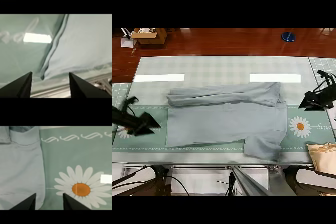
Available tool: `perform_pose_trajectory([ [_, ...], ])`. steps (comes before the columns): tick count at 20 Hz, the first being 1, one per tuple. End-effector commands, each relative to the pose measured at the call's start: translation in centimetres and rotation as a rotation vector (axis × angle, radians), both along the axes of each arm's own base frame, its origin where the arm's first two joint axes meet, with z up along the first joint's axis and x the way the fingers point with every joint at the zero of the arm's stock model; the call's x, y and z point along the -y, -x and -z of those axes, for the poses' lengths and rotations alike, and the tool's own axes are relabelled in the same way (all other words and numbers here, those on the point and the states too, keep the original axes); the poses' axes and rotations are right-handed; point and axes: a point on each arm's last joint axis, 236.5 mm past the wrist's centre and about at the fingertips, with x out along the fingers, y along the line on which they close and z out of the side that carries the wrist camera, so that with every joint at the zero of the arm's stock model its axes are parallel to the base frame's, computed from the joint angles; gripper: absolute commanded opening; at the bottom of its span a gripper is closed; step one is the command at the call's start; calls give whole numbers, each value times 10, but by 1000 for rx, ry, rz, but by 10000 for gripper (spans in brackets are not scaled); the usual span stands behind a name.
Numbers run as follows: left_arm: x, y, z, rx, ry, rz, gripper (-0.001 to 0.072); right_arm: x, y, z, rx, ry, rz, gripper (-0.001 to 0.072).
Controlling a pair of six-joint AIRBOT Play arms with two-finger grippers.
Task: Fold the shirts.
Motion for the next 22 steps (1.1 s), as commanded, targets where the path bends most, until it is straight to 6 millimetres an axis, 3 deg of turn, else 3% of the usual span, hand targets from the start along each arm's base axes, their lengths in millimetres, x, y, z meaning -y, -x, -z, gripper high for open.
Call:
perform_pose_trajectory([
  [1, 30, 45, 17, -75, 89, 36, 558, -8, 4, 7, 45, -50, 32, 438],
  [6, 40, 47, 38, -66, 44, 44, 558, -9, -2, 7, 72, -56, 44, 438],
  [10, 62, 10, 42, 32, 42, -21, 545, -10, -3, 7, 73, -58, 47, 437],
  [11, 71, 5, 42, 45, 54, -12, 424, -10, -2, 6, 70, -60, 45, 438],
  [12, 77, 6, 42, 45, 58, 9, 195, -9, -1, 5, 70, -56, 41, 437],
  [13, 81, 7, 42, 47, 58, 35, 20, -5, 1, 5, 69, -41, 42, 438],
  [17, 82, 11, 39, 33, 74, 33, 19, 8, 40, 8, -12, -75, 120, 467],
  [19, 80, 11, 38, 42, 82, 44, 19, -1, 67, 20, -20, -109, 196, 467],
  [22, 80, 12, 38, 51, 85, 57, 19, -30, 101, 44, 8, -107, 238, 467],
])
